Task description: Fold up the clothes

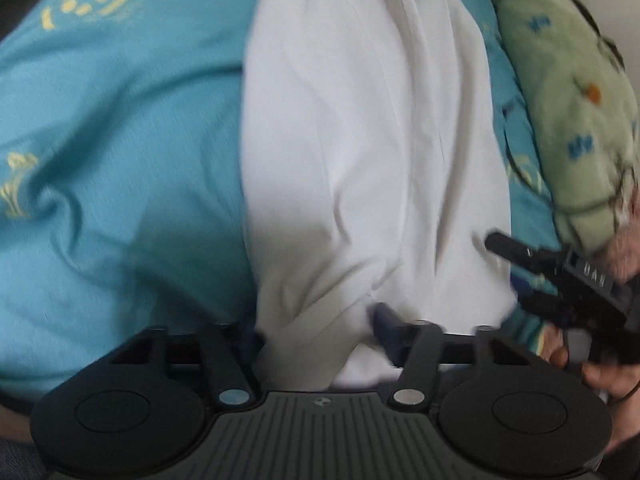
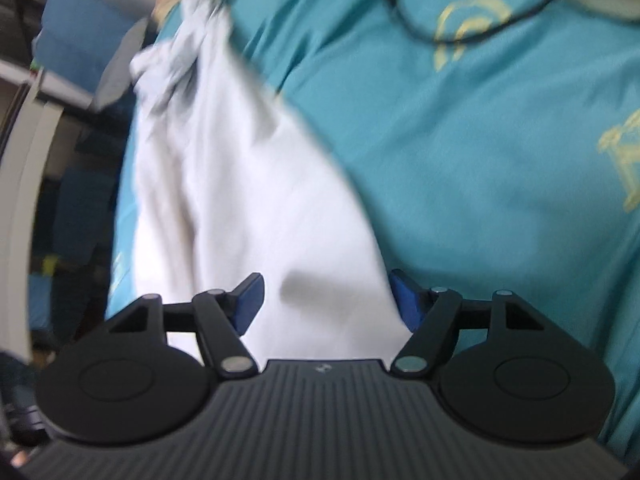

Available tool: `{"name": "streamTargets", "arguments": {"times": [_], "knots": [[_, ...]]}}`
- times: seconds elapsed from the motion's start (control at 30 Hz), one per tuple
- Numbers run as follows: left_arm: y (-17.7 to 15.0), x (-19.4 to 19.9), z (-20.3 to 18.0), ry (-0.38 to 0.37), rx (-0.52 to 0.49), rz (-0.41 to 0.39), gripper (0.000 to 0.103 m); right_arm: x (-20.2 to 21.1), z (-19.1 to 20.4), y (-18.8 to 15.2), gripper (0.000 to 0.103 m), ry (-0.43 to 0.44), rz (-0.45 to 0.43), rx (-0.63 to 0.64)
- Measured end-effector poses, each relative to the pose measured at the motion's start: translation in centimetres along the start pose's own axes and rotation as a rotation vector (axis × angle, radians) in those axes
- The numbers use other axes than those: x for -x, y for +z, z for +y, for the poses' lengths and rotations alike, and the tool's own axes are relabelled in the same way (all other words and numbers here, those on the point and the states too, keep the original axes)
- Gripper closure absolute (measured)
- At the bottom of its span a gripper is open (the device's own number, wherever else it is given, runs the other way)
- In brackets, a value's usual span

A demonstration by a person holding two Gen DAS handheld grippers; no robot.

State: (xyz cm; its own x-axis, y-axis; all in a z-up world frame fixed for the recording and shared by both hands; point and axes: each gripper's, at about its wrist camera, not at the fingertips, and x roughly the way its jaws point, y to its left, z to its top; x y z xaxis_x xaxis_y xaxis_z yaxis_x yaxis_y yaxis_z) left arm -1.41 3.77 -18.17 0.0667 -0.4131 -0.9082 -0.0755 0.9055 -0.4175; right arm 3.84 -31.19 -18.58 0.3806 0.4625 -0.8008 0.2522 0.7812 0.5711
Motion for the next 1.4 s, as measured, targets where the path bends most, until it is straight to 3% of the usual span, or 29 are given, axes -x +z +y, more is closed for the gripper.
{"name": "streamTargets", "arguments": {"times": [0.13, 0.23, 0.27, 0.33, 0.4, 0.5, 0.7, 0.83, 0.87, 0.9, 0.93, 0.97, 1.03, 1.07, 1.1, 1.27, 1.4], "knots": [[-2.9, 0.9, -3.0, 0.035, -0.191, 0.040, 0.061, 0.4, 2.6, -1.7, 0.041, -0.031, 0.072, 0.120], [-4.2, 2.0, -3.5, 0.036, -0.240, 0.038, 0.060, 0.9, 3.4, -2.2, 0.041, -0.036, 0.092, 0.160], [-4.3, 2.4, -3.2, 0.021, -0.227, 0.034, 0.056, 1.0, 3.4, -2.3, 0.041, -0.040, 0.095, 0.164], [-3.8, 3.1, -1.8, -0.036, -0.149, 0.017, 0.033, 1.0, 2.9, -2.2, 0.041, -0.053, 0.089, 0.141], [-2.2, 3.5, -0.4, -0.076, -0.036, -0.020, 0.021, 0.9, 2.2, -2.1, 0.040, -0.057, 0.085, 0.111], [-0.5, 3.8, 1.5, -0.130, 0.109, -0.055, 0.021, 0.9, 1.8, -1.9, 0.039, -0.051, 0.071, 0.080], [0.9, 2.7, 2.9, -0.056, 0.221, -0.070, 0.021, 1.5, 0.6, -1.6, 0.039, -0.043, 0.030, 0.004], [1.3, 0.9, 1.6, -0.007, 0.189, -0.013, 0.027, 0.7, 1.1, -2.1, 0.040, -0.100, 0.056, 0.055], [1.1, 1.4, 1.4, -0.018, 0.179, -0.025, 0.032, 0.4, 1.9, -2.5, 0.041, -0.125, 0.067, 0.096], [0.9, 2.0, 1.1, -0.029, 0.168, -0.036, 0.049, 0.1, 2.7, -3.0, 0.043, -0.145, 0.083, 0.139], [0.7, 2.5, 0.9, -0.040, 0.157, -0.048, 0.065, -0.1, 3.6, -3.6, 0.057, -0.154, 0.104, 0.187], [0.5, 3.1, 0.6, -0.051, 0.147, -0.060, 0.070, -0.2, 4.5, -4.2, 0.068, -0.160, 0.120, 0.232], [0.2, 4.1, 0.1, -0.073, 0.126, -0.083, 0.086, 0.2, 6.2, -5.6, 0.079, -0.162, 0.142, 0.296], [0.0, 4.7, -0.2, -0.084, 0.115, -0.095, 0.089, 0.5, 7.0, -6.3, 0.093, -0.149, 0.156, 0.327], [-0.2, 5.2, -0.4, -0.095, 0.104, -0.106, 0.094, 0.8, 7.8, -7.0, 0.094, -0.139, 0.165, 0.356], [-1.1, 8.3, -1.6, -0.156, 0.057, -0.173, 0.096, 5.6, 10.8, -7.6, 0.096, -0.060, 0.035, 0.388], [-1.7, 15.1, -1.8, -0.280, 0.086, -0.319, 0.096, 12.2, 13.0, -6.4, 0.096, 0.035, -0.124, 0.374]]}}
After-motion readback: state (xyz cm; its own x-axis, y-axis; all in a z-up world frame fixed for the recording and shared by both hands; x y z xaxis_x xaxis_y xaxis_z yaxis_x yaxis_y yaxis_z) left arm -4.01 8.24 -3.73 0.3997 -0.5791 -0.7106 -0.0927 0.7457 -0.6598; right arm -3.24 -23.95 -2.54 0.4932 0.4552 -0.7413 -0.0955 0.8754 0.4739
